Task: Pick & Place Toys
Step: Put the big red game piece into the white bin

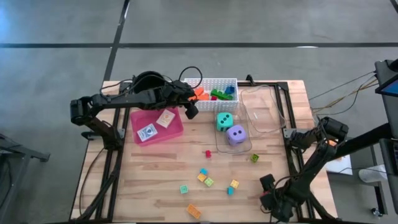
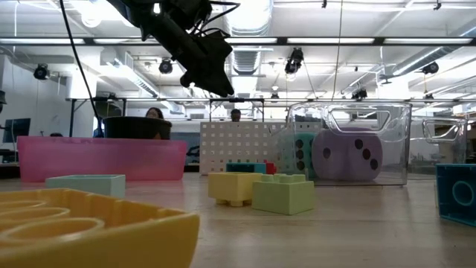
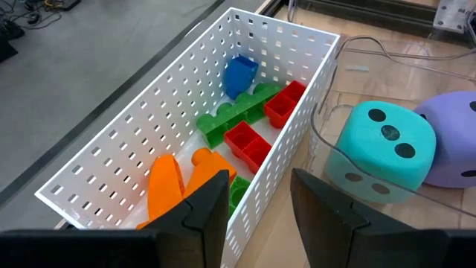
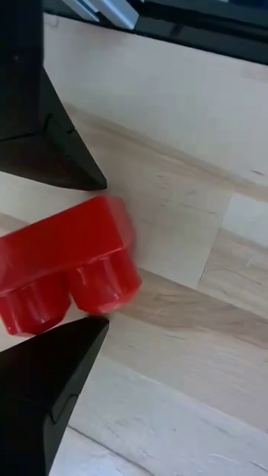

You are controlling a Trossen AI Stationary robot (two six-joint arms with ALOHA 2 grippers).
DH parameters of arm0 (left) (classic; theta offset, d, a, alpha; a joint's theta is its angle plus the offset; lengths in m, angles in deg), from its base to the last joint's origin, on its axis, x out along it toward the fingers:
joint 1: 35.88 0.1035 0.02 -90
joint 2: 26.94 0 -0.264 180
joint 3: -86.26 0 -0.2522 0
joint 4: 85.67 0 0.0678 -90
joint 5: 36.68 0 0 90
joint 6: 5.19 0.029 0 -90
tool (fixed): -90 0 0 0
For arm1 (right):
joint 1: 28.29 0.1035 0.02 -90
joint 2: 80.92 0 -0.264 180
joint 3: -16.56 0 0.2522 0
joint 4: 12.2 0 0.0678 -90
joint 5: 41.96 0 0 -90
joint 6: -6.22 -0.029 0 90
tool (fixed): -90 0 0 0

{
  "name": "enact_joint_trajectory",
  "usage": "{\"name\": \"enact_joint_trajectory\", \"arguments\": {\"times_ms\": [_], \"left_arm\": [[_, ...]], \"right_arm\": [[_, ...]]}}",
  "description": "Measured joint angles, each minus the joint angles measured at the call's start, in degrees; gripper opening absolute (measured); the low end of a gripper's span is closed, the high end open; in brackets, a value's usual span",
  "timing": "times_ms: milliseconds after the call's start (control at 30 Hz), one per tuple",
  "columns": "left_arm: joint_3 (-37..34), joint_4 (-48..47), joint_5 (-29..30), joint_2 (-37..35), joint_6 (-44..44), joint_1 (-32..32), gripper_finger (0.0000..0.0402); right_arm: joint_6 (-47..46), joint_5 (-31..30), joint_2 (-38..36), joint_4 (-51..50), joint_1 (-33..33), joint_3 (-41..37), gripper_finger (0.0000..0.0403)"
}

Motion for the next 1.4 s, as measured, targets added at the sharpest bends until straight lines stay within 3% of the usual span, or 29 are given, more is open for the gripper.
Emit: {"name": "enact_joint_trajectory", "arguments": {"times_ms": [767, 1100, 1400], "left_arm": [[0.0, 0.0, 0.0, 0.0, 0.0, 0.0, 0.0149], [0.0, 0.0, 0.0, 0.0, 0.0, 0.0, 0.0149], [0.0, 0.0, 0.0, 0.0, 0.0, 0.0, 0.0149]], "right_arm": [[-1.0, -1.2, 0.0, 1.3, 0.0, -0.3, 0.0293], [-1.1, -1.7, 0.1, 2.5, -0.2, -0.3, 0.0215], [-1.6, -1.0, 0.1, 2.7, -2.0, -0.5, 0.0201]]}}
